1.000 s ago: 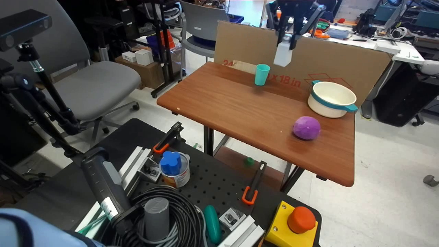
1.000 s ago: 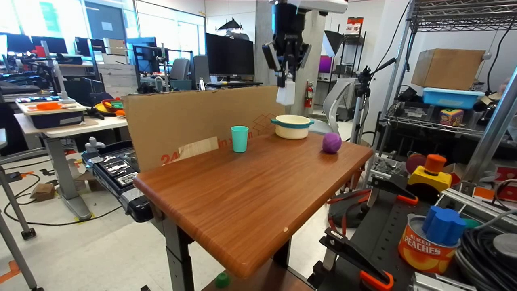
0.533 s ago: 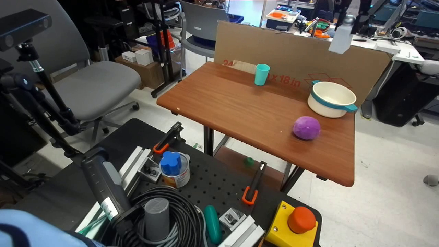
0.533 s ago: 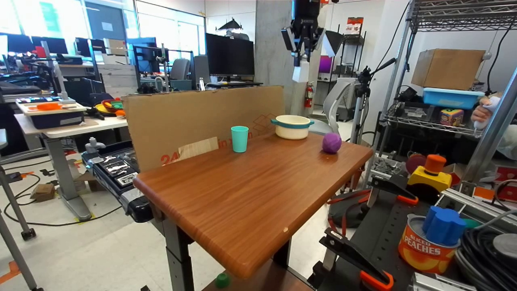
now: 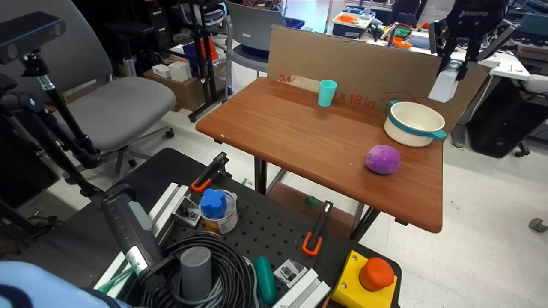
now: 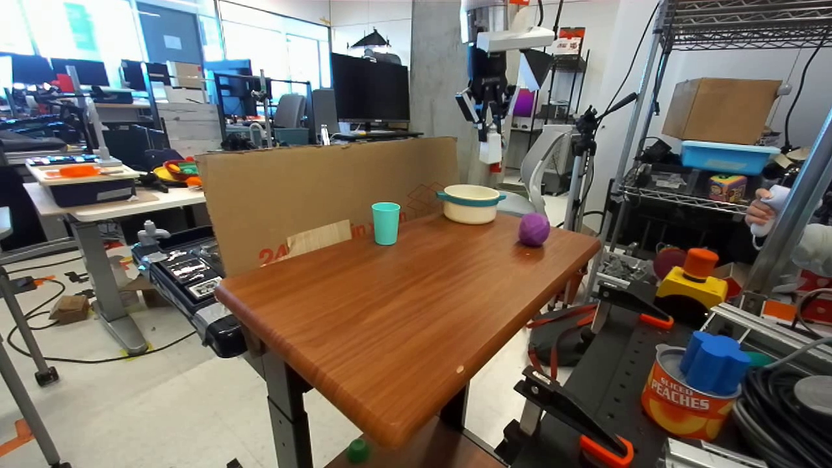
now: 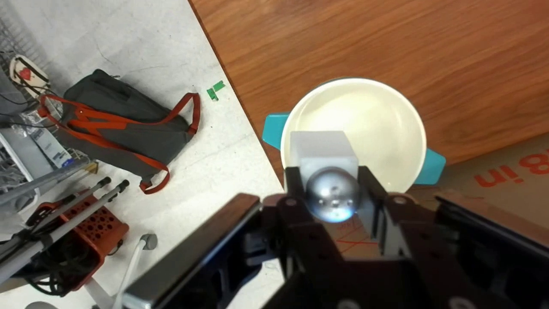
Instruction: Put the salt cellar in the white pot.
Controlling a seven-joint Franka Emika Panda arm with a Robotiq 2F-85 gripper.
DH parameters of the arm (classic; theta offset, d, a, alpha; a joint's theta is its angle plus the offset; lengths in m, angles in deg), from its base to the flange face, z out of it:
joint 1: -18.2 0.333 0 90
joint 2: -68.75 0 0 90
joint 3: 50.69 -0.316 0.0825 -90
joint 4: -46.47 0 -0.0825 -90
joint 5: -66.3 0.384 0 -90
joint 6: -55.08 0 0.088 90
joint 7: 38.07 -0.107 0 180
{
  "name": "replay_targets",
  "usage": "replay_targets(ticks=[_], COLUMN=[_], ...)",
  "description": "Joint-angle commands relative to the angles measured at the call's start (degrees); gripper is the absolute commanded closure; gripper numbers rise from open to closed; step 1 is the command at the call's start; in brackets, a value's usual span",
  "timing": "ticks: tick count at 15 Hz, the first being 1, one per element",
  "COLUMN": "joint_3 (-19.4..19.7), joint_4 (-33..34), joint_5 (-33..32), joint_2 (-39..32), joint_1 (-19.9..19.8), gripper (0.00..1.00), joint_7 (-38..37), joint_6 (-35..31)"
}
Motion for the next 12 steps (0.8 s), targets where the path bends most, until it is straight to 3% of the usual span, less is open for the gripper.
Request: replay_targets(ticks=[1,6,12], joint_3=[-0.4,-1.4,-1.6], joint_4=[10.5,19.0,24.6], joint_5=[1.6,4.3,6.4], joint_2=[-7.8,-14.7,-21.0], joint_1=[-1.2,-2.4,-2.8], gripper=[0.92,0.92,0.92], joint_7=[0.5,0.7,-0.3], joint_6=[5.9,10.0,8.5])
